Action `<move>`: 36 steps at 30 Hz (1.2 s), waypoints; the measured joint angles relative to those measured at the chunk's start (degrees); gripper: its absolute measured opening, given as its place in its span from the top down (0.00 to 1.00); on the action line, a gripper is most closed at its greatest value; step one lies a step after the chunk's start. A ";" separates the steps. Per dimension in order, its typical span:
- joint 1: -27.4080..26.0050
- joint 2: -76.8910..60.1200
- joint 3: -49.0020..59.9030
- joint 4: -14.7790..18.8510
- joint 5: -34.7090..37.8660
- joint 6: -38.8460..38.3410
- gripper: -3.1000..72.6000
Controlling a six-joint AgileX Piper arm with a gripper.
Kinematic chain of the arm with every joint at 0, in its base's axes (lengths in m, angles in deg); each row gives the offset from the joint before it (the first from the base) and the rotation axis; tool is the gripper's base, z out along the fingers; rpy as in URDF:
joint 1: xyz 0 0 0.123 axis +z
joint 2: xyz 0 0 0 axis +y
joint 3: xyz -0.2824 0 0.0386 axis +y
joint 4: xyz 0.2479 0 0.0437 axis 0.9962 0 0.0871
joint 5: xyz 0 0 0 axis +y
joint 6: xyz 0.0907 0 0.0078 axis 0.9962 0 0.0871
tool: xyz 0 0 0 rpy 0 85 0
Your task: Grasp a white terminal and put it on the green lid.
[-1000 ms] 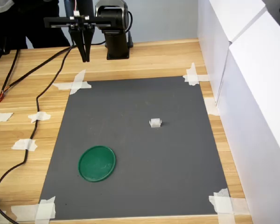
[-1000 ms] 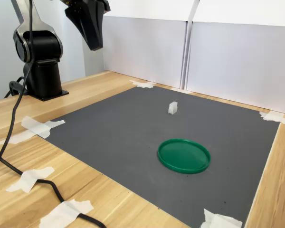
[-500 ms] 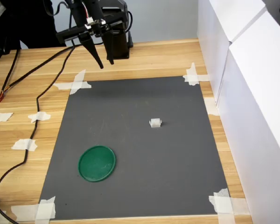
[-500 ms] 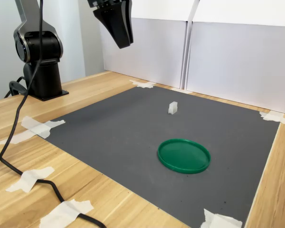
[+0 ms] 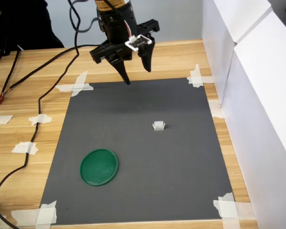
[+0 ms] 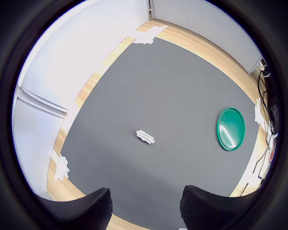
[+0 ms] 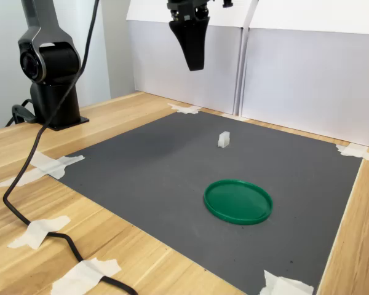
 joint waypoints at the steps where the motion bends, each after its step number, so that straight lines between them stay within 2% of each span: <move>1: 1.07 1.19 -0.41 -0.50 -0.19 0.89 0.16; 6: 4.01 7.16 -1.23 -1.90 -2.93 4.24 0.16; 21: 4.15 17.53 -1.47 -2.93 -8.07 6.00 0.16; 36: 4.15 21.08 -1.59 1.49 -12.07 4.11 0.16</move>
